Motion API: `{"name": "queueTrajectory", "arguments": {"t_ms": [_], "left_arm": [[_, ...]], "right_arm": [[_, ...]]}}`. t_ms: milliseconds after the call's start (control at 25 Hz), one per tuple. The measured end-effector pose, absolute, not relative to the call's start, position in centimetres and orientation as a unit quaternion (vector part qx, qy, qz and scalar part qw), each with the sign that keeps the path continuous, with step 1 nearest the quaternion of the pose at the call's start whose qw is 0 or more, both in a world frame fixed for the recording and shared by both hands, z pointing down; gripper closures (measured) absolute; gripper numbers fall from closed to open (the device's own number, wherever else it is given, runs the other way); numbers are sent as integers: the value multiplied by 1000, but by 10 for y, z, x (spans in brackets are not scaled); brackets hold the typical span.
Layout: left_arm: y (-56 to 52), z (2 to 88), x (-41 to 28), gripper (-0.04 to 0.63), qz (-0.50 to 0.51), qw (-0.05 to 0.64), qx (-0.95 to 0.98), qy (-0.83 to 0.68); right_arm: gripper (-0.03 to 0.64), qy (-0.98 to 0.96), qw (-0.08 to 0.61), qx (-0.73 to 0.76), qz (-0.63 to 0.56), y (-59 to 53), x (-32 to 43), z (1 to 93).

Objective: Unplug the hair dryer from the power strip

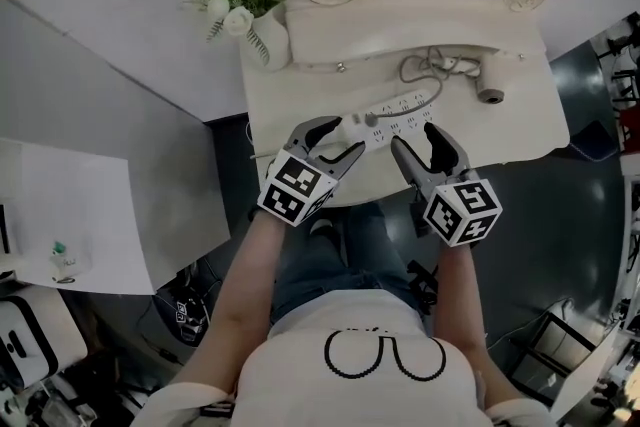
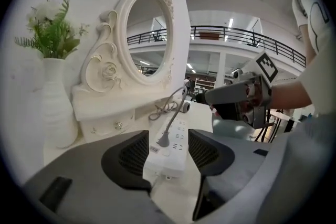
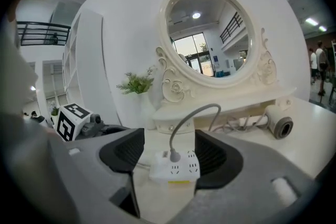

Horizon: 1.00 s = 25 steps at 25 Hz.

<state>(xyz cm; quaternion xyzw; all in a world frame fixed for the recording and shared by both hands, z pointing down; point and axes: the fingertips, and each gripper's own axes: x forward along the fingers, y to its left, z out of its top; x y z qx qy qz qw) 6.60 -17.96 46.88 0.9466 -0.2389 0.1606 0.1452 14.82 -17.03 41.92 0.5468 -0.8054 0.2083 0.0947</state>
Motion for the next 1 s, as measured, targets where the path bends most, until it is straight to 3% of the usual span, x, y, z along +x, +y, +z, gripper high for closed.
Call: {"name": "queueTrajectory", "arguments": {"t_ms": [560, 1000], "left_arm": [[-193, 546, 97, 364, 286, 113, 929, -206], [-193, 547, 99, 364, 290, 108, 927, -211]], "right_arm": [[325, -814, 111, 522, 231, -190, 148, 462], [327, -821, 153, 492, 245, -221, 120, 501]]}}
